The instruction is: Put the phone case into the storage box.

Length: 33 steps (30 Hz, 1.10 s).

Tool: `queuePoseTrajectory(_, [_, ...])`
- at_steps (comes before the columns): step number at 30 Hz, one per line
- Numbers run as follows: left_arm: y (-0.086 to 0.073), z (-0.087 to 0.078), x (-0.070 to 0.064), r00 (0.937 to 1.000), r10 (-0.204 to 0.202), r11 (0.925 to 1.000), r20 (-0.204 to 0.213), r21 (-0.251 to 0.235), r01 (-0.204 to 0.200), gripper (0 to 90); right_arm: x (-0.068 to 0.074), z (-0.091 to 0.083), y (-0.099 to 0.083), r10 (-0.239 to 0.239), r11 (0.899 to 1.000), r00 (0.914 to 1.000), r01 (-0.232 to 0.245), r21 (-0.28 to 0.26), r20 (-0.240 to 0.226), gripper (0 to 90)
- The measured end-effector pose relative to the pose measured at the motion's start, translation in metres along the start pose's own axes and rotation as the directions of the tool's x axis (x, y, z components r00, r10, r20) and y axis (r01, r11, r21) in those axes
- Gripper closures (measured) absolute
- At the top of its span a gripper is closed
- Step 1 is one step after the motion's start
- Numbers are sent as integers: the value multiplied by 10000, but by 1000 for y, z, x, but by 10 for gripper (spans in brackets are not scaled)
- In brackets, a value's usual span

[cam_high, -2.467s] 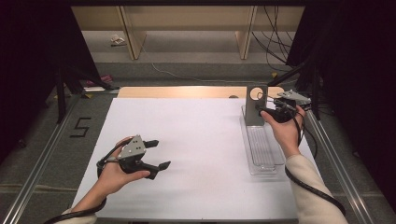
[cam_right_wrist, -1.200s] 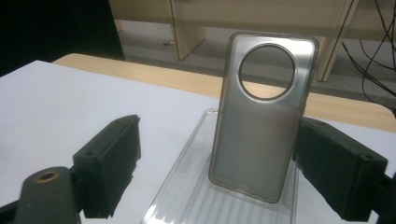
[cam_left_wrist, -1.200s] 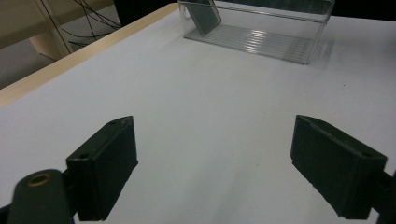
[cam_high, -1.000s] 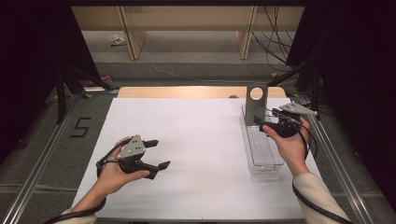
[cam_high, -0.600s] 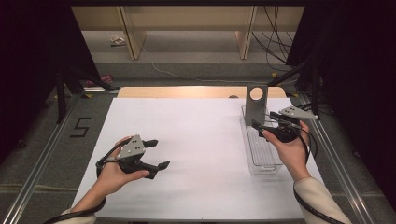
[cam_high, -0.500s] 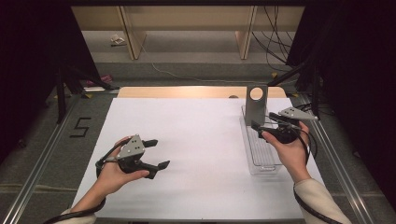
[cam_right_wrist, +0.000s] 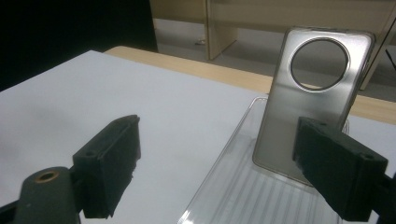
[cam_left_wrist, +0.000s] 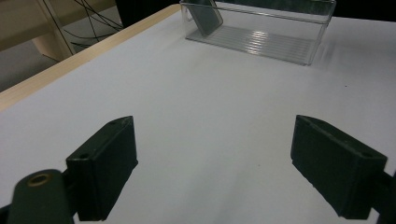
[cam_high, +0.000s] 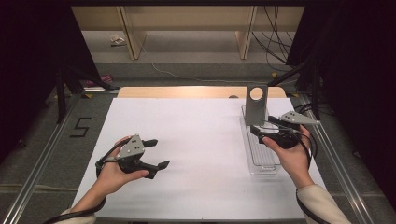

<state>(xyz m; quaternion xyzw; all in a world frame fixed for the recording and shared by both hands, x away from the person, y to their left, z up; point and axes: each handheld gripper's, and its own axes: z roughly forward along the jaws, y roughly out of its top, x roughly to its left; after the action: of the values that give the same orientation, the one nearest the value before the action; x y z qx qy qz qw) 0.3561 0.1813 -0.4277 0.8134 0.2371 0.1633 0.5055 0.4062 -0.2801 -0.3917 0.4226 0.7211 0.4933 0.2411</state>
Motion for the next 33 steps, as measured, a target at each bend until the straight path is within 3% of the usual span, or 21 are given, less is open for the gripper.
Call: queuePoseTrajectory(33, [0,-1,0,10000,-26,10000,9,-12,26,139,14,-23,-20,-250,9995,9978,260,155,-612,164])
